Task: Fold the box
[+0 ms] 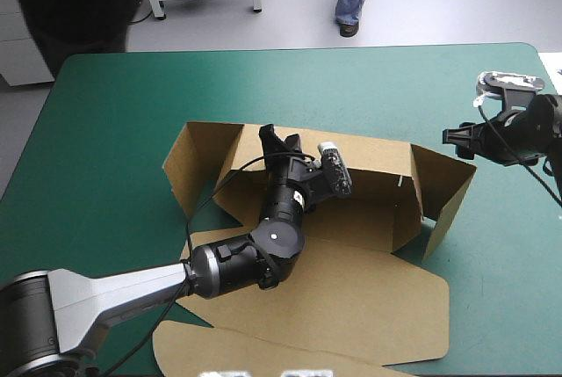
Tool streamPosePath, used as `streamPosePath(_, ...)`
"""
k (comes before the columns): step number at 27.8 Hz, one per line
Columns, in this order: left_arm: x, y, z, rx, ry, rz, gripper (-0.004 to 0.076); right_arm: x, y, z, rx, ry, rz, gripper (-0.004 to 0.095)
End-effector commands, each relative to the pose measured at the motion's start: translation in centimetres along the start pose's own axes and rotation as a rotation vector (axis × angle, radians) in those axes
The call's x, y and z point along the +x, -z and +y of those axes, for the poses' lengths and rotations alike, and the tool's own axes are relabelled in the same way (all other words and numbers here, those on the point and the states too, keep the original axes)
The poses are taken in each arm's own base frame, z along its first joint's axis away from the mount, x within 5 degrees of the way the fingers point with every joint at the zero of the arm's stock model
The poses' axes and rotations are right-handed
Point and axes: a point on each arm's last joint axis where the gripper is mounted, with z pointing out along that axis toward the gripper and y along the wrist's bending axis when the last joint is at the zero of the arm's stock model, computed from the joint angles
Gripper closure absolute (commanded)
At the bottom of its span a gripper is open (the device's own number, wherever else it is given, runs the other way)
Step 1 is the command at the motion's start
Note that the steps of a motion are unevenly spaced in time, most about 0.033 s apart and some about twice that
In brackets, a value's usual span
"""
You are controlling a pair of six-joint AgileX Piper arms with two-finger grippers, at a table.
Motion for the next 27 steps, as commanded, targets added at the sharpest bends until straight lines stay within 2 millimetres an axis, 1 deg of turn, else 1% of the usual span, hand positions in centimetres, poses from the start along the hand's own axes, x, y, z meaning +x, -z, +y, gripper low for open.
streamPosePath(1,-0.4,0.8,1.7,-0.016,0.143,-0.007,0.0734,-0.8,2.2,-0.8,0.002,-0.008,-0.09,0.0265)
streamPosePath(5,-0.5,0.8,1.7,-0.014,0.143,-0.008,0.0734,-0.7,2.2,-0.6,-0.026,0.026,-0.07,0.0265)
streamPosePath(9,-0.5,0.8,1.7,-0.014,0.143,-0.008,0.0734,-0.7,2.2,0.0,-0.096,0.028,-0.075,0.0265)
streamPosePath(13,-0.5,0.8,1.7,-0.014,0.143,-0.008,0.0734,0.0,2.0,0.3,-0.134,0.043,-0.007,0.0265)
streamPosePath(17,-0.4,0.8,1.7,-0.013,0.144,-0.007,0.0734,1.2,1.7,0.3,-0.139,0.064,0.067,0.0265)
streamPosePath(23,-0.4,0.8,1.7,-0.012,0.146,-0.006,0.0734,3.1,2.1,0.4,-0.148,0.083,0.085,0.0265)
streamPosePath(26,-0.6,0.8,1.6,0.0,0.142,-0.018,0.0734,4.9,2.4,0.7,-0.189,0.113,0.077,0.0265)
streamPosePath(27,-0.7,0.8,1.2,0.038,0.099,-0.032,0.0734,5.8,2.0,1.1,-0.235,0.13,0.049,0.0265)
